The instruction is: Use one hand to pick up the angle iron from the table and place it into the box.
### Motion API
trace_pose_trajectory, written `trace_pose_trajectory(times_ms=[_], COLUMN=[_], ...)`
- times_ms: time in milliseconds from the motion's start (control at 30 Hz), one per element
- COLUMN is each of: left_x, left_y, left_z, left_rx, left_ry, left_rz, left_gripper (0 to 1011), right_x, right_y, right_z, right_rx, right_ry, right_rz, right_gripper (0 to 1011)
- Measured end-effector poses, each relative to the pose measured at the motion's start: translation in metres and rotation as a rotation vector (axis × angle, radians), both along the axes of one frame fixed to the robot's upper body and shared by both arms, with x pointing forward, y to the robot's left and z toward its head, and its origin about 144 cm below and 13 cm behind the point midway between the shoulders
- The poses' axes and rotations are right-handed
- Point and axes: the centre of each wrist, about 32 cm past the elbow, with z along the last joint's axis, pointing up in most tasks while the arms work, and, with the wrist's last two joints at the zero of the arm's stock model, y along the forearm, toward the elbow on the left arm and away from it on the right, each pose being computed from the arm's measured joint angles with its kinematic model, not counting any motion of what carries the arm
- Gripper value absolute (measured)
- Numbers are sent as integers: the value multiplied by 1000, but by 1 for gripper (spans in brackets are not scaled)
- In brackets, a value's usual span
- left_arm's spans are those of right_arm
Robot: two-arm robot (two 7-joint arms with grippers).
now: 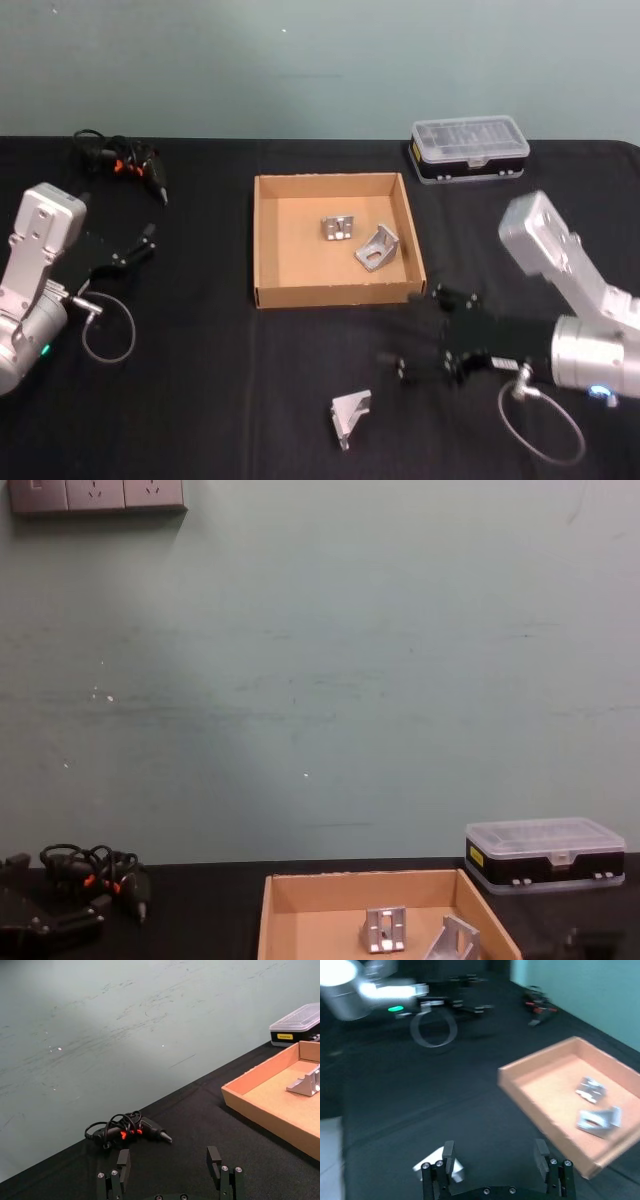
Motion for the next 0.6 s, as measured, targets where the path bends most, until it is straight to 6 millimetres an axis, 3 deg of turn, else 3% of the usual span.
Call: trace_pose_trajectory(times_ms=[300,600], left_x=[0,0], left_y=[0,0], left_z=[0,0], left_rx=[0,0], left_ry=[0,0], left_rz=[0,0], left_gripper=[1000,1000], right_x=[2,13], right_y=[-12,-12], right_z=[-17,-29], right_rx=[-58,-87], right_ry=[-35,-27], right_rz=[221,298], right_gripper=[1003,1003])
